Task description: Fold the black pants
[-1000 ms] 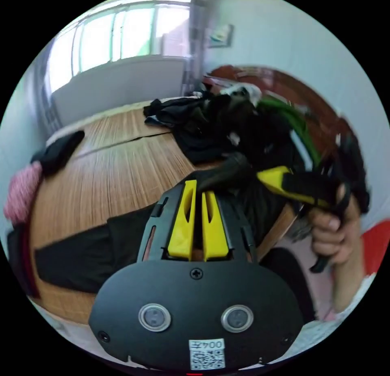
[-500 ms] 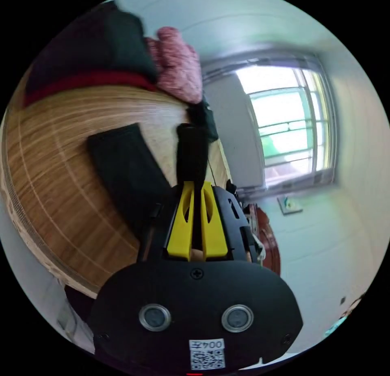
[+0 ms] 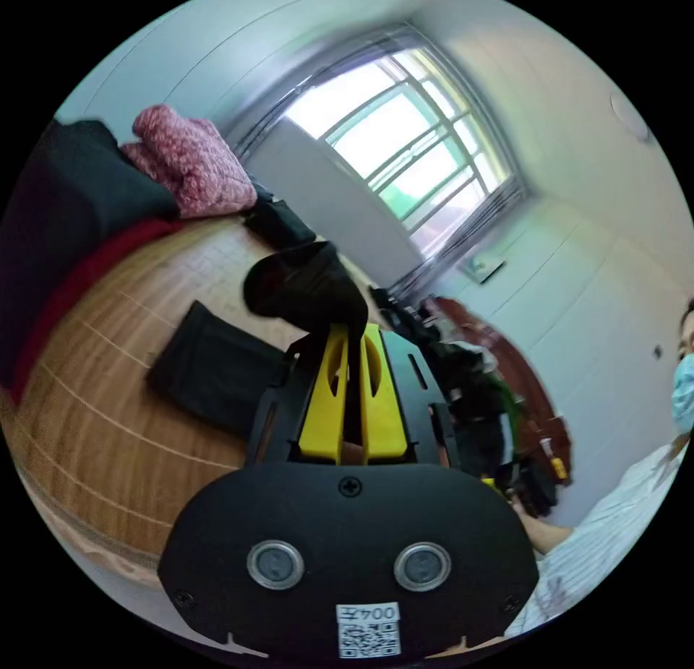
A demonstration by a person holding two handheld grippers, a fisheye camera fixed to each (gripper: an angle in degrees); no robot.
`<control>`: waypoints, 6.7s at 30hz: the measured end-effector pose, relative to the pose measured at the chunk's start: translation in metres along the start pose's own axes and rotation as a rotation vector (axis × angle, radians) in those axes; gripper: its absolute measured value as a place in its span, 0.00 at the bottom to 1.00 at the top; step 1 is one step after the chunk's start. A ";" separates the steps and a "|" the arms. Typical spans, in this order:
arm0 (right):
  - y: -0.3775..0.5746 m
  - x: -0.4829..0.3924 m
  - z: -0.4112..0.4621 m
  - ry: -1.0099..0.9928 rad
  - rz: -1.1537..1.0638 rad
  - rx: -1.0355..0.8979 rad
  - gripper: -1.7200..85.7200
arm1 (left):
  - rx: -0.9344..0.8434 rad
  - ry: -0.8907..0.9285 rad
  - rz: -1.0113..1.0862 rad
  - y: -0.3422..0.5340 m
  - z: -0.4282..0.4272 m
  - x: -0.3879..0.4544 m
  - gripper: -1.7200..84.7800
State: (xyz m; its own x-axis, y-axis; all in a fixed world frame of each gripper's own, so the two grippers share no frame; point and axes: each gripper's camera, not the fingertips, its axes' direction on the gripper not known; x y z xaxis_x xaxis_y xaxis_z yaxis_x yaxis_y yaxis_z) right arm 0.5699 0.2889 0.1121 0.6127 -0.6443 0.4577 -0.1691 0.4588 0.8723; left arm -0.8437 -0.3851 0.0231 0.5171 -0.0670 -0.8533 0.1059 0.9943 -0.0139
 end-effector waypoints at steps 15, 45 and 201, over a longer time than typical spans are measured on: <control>0.024 -0.006 0.065 0.042 -0.007 0.003 0.02 | -0.033 -0.016 -0.527 0.011 -0.107 -0.164 0.05; 0.062 -0.119 0.407 1.117 -1.149 -0.329 0.07 | -0.726 0.045 0.136 0.834 0.083 0.378 0.03; 0.044 -0.180 0.082 1.052 -0.512 0.053 0.07 | -0.521 -0.397 0.409 1.126 -0.209 0.055 0.03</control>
State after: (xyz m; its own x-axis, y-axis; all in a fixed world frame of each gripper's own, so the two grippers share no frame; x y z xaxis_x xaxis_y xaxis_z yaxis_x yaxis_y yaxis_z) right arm 0.3890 0.3745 0.0823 0.9512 0.0887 -0.2957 0.2660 0.2505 0.9308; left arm -0.8734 0.7486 -0.1488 0.7055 0.3870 -0.5937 -0.5218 0.8505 -0.0657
